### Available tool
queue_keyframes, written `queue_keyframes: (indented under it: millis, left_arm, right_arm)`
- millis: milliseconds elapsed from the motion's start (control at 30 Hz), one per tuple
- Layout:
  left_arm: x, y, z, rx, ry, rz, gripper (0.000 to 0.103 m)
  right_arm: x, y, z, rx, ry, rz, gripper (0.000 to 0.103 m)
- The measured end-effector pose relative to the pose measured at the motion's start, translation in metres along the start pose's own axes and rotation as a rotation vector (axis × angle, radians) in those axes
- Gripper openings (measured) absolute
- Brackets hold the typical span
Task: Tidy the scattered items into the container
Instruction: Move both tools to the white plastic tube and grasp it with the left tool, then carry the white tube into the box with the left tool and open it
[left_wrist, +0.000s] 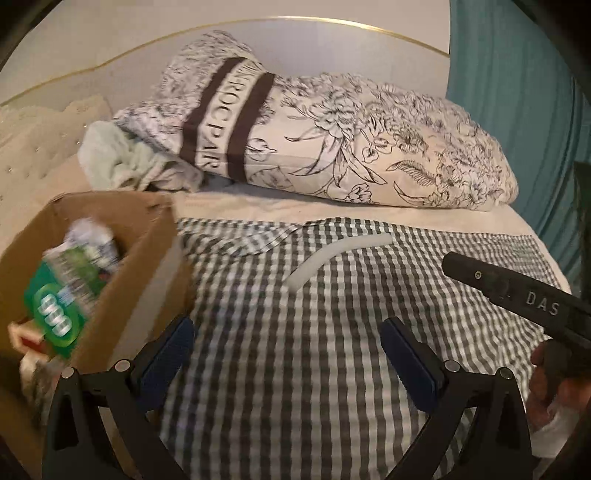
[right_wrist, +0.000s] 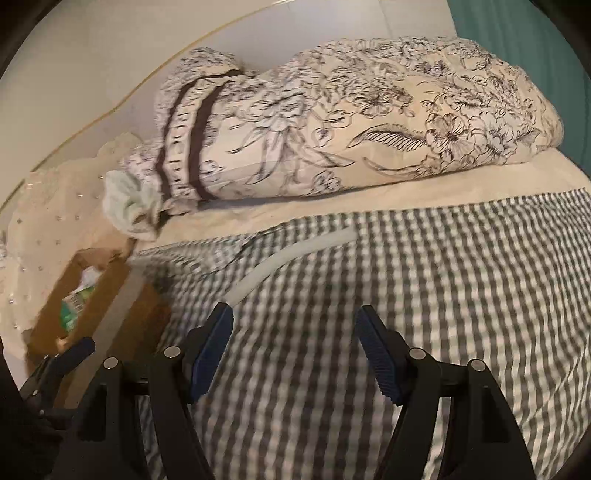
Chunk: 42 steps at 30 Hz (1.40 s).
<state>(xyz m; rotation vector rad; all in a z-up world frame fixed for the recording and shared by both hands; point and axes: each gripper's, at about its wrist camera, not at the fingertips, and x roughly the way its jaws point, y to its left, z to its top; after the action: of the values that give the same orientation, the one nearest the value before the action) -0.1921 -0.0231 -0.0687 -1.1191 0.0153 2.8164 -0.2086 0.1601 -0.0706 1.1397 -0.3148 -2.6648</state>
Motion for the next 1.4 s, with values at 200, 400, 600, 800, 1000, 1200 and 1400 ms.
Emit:
queue_keyframes:
  millis: [200, 400, 600, 800, 1000, 1200, 1400]
  left_arm:
    - [0.074, -0.013, 0.021, 0.018, 0.020, -0.024, 0.103]
    - [0.133, -0.014, 0.030, 0.097, 0.053, 0.032, 0.103]
    - [0.172, -0.012, 0.031, 0.122, 0.089, 0.011, 0.096]
    - [0.186, -0.012, 0.022, 0.121, 0.137, -0.086, 0.035]
    - [0.164, -0.023, 0.020, 0.148, 0.119, -0.102, 0.011]
    - [0.119, -0.030, 0.016, 0.138, 0.091, -0.112, 0.011]
    - [0.056, -0.033, 0.019, 0.126, 0.049, -0.117, 0.011]
  right_arm:
    - [0.059, -0.010, 0.023, 0.043, 0.025, -0.040, 0.069]
    - [0.125, -0.018, 0.044, 0.130, 0.070, -0.072, 0.068]
    - [0.179, -0.022, 0.059, 0.246, 0.114, -0.101, 0.060]
    - [0.204, -0.027, 0.058, 0.246, 0.112, -0.163, 0.026]
    - [0.164, -0.031, 0.052, 0.190, 0.064, -0.127, 0.000]
    - [0.104, -0.031, 0.044, 0.167, 0.019, -0.032, 0.000]
    - [0.040, -0.025, 0.030, 0.166, -0.017, 0.038, 0.000]
